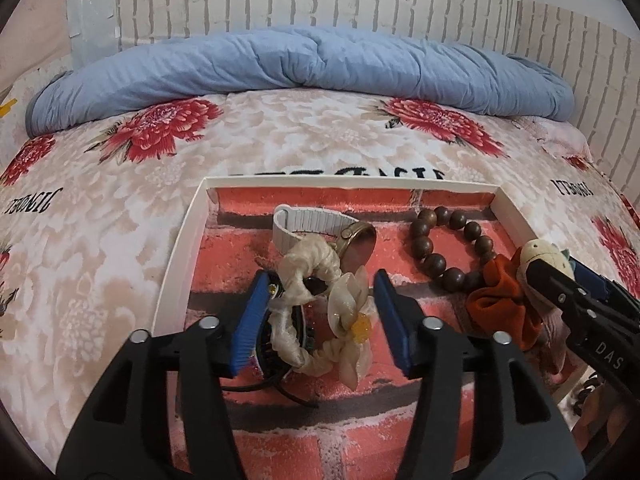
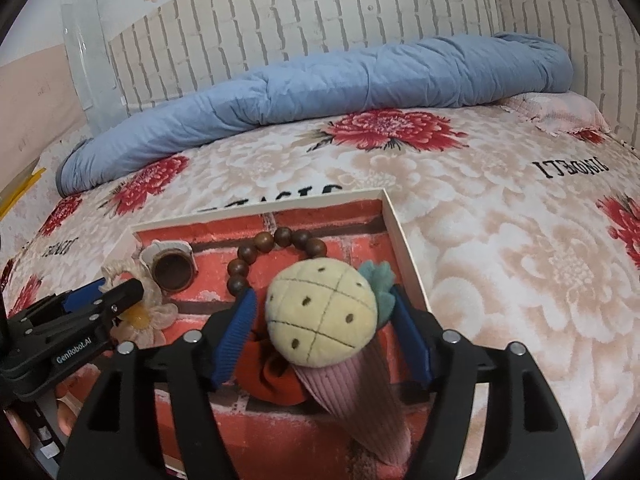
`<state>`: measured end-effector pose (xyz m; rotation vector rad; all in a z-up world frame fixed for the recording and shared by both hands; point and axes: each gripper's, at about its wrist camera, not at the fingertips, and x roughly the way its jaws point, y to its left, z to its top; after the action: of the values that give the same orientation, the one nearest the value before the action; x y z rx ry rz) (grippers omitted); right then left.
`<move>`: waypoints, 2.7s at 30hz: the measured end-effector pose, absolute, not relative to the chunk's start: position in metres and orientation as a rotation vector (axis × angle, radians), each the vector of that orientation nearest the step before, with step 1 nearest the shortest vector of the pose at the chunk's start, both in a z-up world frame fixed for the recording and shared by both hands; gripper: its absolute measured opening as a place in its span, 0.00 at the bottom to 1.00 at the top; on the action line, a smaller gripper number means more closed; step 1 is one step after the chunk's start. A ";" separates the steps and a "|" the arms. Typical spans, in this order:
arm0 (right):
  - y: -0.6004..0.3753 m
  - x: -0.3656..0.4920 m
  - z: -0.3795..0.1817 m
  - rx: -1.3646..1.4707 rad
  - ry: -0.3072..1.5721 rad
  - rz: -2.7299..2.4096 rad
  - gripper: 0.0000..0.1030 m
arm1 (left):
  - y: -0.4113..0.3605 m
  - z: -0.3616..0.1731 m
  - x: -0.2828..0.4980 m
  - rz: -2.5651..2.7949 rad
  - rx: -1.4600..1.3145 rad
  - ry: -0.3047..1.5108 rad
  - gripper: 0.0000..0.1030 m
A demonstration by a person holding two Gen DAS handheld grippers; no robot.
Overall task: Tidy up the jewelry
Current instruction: 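Open both grippers to drop scrunchie and plush clip in tray, lift away, then close left gripper on dark knotted hair tie while right gripper closes on black charm scrunchie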
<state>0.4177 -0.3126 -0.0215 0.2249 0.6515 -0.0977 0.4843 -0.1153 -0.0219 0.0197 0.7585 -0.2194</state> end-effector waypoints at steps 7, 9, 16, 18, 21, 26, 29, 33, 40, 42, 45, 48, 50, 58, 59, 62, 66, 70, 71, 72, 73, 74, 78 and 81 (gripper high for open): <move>-0.314 0.405 -0.006 0.197 0.592 -0.120 0.79 | -0.109 0.000 0.468 -0.221 0.007 0.685 0.87; -0.313 0.400 0.000 0.175 0.574 -0.125 0.79 | -0.105 0.005 0.463 -0.217 0.006 0.667 0.90; -0.311 0.380 0.010 0.145 0.565 -0.131 0.79 | -0.089 0.014 0.448 -0.199 -0.006 0.681 0.94; -0.311 0.373 0.012 0.136 0.571 -0.137 0.79 | -0.082 0.017 0.442 -0.193 -0.011 0.689 0.94; -0.311 0.358 0.017 0.142 0.577 -0.141 0.79 | -0.074 0.023 0.429 -0.176 0.001 0.685 0.94; -0.311 0.328 0.022 0.140 0.585 -0.145 0.79 | -0.053 0.029 0.402 -0.141 0.033 0.689 0.95; -0.310 0.311 0.021 0.130 0.597 -0.151 0.79 | -0.036 0.028 0.385 -0.118 0.040 0.703 0.95; -0.309 0.293 0.015 0.133 0.616 -0.155 0.79 | -0.015 0.021 0.362 -0.098 0.043 0.731 0.95; -0.305 0.269 -0.001 0.114 0.653 -0.161 0.79 | 0.000 -0.005 0.334 -0.085 0.025 0.789 0.95; -0.303 0.265 -0.005 0.103 0.661 -0.166 0.79 | 0.003 -0.013 0.329 -0.088 0.001 0.806 0.95; -0.304 0.263 -0.015 0.102 0.690 -0.169 0.79 | 0.002 -0.023 0.320 -0.085 0.005 0.818 0.95; -0.304 0.262 -0.020 0.098 0.701 -0.176 0.78 | 0.000 -0.031 0.314 -0.078 0.032 0.828 0.95; -0.302 0.261 -0.023 0.089 0.706 -0.178 0.78 | 0.002 -0.034 0.310 -0.067 0.041 0.823 0.95; -0.296 0.270 -0.044 0.074 0.777 -0.166 0.63 | 0.008 -0.046 0.306 -0.065 0.041 0.839 0.92; -0.295 0.271 -0.047 0.074 0.785 -0.165 0.60 | 0.008 -0.047 0.306 -0.070 0.040 0.841 0.91; -0.294 0.273 -0.052 0.071 0.802 -0.165 0.57 | 0.008 -0.049 0.306 -0.078 0.041 0.841 0.91; -0.293 0.278 -0.058 0.068 0.823 -0.169 0.55 | 0.009 -0.053 0.307 -0.088 0.034 0.853 0.87; -0.294 0.283 -0.062 0.077 0.840 -0.171 0.51 | 0.012 -0.061 0.311 -0.104 0.012 0.887 0.78; -0.294 0.284 -0.062 0.077 0.843 -0.170 0.49 | 0.013 -0.061 0.312 -0.106 0.001 0.890 0.78; -0.294 0.285 -0.063 0.077 0.847 -0.169 0.49 | 0.015 -0.062 0.312 -0.106 -0.006 0.889 0.77; -0.293 0.287 -0.063 0.075 0.850 -0.166 0.47 | 0.015 -0.062 0.312 -0.106 -0.009 0.889 0.76; -0.292 0.288 -0.064 0.073 0.854 -0.163 0.46 | 0.015 -0.063 0.311 -0.107 -0.011 0.890 0.75; -0.290 0.292 -0.068 0.070 0.868 -0.155 0.42 | 0.013 -0.063 0.311 -0.110 -0.002 0.888 0.69; -0.291 0.294 -0.070 0.083 0.875 -0.151 0.42 | 0.013 -0.064 0.313 -0.109 0.002 0.892 0.63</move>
<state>0.2942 -0.2913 -0.0701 0.0834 0.8754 -0.1509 0.3127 0.0125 -0.0640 0.0018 0.8921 -0.1087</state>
